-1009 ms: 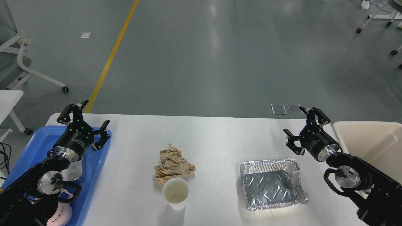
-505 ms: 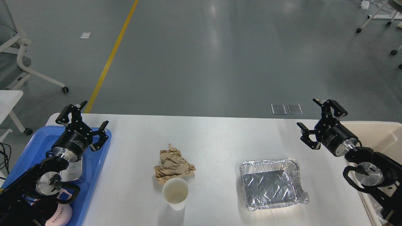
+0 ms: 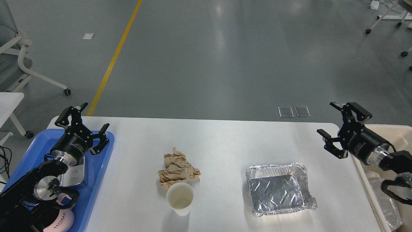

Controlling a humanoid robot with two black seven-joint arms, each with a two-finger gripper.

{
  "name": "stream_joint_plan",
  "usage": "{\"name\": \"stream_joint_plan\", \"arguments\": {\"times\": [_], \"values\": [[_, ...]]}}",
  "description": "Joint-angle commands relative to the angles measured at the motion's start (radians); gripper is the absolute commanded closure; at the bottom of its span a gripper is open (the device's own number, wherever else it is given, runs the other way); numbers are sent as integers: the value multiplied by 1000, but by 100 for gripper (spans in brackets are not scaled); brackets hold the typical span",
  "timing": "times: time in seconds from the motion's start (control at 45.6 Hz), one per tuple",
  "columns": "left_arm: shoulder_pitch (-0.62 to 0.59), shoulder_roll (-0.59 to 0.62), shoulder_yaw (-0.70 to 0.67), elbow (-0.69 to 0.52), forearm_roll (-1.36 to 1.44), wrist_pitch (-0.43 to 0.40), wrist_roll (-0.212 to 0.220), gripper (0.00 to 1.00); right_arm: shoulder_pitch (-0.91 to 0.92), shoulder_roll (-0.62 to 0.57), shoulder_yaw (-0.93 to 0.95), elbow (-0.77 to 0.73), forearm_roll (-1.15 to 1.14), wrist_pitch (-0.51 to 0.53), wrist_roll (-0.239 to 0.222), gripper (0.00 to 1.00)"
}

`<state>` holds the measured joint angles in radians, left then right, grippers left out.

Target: Tidy desktop

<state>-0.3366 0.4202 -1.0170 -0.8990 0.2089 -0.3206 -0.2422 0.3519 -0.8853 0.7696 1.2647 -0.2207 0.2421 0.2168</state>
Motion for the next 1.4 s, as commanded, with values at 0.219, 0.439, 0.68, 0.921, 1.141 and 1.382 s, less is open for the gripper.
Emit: {"name": "stream_joint_plan", "arguments": {"times": [0.219,0.439,0.68,0.921,1.141,1.382], "values": [[4,-8,0,0,14,-2,0,3,-83,-351,-13,197,-71,-11,9,0],[1,0,0,0,14,-2,0,3,-96,-504,-50,280,-71,-11,13,0],[-1,25,0,2,15,-8,0,3,-96,-655,-125,323,-71,-11,55,0],[-2,32,0,2,15,-23,0,3,-94,-701,-171,314,-77,-15,65,0],[4,51,0,0,14,-37,0,3,-93,-739,-171,312,-75,-17,55,0],[5,74,1,3,15,-46,0,3,-87,-761,-171,312,-72,-3,52,0]]}}
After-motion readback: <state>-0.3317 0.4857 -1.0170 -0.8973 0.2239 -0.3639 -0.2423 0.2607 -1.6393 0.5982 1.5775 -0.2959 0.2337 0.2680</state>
